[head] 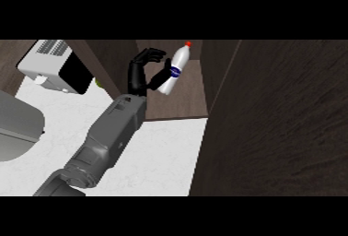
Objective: Pick up the bottled water, place it into the cabinet and close the cabinet
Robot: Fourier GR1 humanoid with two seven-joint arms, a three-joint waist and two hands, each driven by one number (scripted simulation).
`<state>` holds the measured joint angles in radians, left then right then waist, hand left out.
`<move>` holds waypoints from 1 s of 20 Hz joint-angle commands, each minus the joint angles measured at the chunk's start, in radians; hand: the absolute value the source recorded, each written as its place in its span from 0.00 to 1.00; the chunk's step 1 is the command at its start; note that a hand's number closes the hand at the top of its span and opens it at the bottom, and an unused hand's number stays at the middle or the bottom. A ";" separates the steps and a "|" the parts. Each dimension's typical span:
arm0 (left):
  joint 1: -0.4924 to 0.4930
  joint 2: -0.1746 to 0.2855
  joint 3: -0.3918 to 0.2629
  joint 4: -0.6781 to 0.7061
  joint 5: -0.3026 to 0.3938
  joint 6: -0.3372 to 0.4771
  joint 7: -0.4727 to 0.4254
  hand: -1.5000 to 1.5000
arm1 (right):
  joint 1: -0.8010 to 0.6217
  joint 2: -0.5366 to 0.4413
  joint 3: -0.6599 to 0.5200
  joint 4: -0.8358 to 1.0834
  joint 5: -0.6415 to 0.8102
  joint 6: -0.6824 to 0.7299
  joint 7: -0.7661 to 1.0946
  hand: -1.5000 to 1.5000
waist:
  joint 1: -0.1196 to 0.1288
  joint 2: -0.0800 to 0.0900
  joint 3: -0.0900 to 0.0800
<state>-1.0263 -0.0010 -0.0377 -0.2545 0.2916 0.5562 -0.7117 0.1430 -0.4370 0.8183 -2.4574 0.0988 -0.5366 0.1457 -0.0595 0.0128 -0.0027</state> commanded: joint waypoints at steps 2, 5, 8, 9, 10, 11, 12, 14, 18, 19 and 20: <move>0.014 0.001 -0.006 -0.054 0.062 -0.147 -0.035 1.00 | -0.024 0.001 0.018 -0.073 0.067 0.003 0.074 0.00 | 0.017 -0.008 0.001; 0.025 0.001 -0.032 -0.114 0.117 -0.221 -0.004 1.00 | -0.007 -0.005 0.023 -0.079 0.046 0.002 0.071 0.00 | 0.028 -0.013 0.001; 0.102 0.001 -0.106 -0.205 0.167 -0.270 0.025 1.00 | -0.047 0.040 -0.015 -0.049 0.070 -0.036 0.108 0.00 | 0.044 -0.019 0.001; 0.098 0.001 -0.141 -0.231 0.204 -0.279 0.046 1.00 | -0.026 -0.014 0.009 -0.109 0.068 -0.003 0.104 0.00 | 0.028 -0.021 0.001; 0.149 0.001 -0.147 -0.265 0.200 -0.305 0.046 1.00 | -0.001 -0.007 0.013 -0.098 0.096 -0.034 0.106 0.00 | 0.043 -0.023 0.001; 0.173 0.001 -0.150 -0.280 0.208 -0.349 0.075 1.00 | 0.021 -0.039 0.022 -0.111 0.114 -0.034 0.082 0.00 | 0.045 -0.027 0.002; 0.164 0.001 -0.142 -0.311 0.208 -0.368 0.085 1.00 | 0.015 -0.049 0.008 -0.113 0.089 -0.021 0.092 0.00 | 0.051 -0.023 0.002; 0.256 0.001 -0.215 -0.418 0.217 -0.367 0.096 1.00 | 0.037 -0.034 0.028 -0.098 0.105 -0.052 0.062 0.00 | 0.057 -0.028 0.003; 0.381 0.001 -0.227 -0.635 0.214 -0.343 0.164 1.00 | 0.033 -0.075 0.009 -0.111 0.104 -0.041 0.079 0.00 | 0.075 -0.029 0.003; 0.453 0.001 -0.271 -0.695 0.225 -0.339 0.174 1.00 | -0.029 -0.064 -0.061 -0.098 0.039 -0.024 0.130 0.00 | 0.087 -0.027 0.002; 0.468 0.001 -0.288 -0.759 0.230 -0.315 0.201 1.00 | -0.022 -0.040 0.005 -0.063 0.109 -0.041 0.086 0.00 | 0.078 -0.028 0.002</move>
<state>-0.6801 -0.0001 -0.2727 -0.8216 0.5050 0.2114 -0.5622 0.1215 -0.4729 0.8002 -2.4682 0.1141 -0.5788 0.2034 0.0100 -0.0135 -0.0005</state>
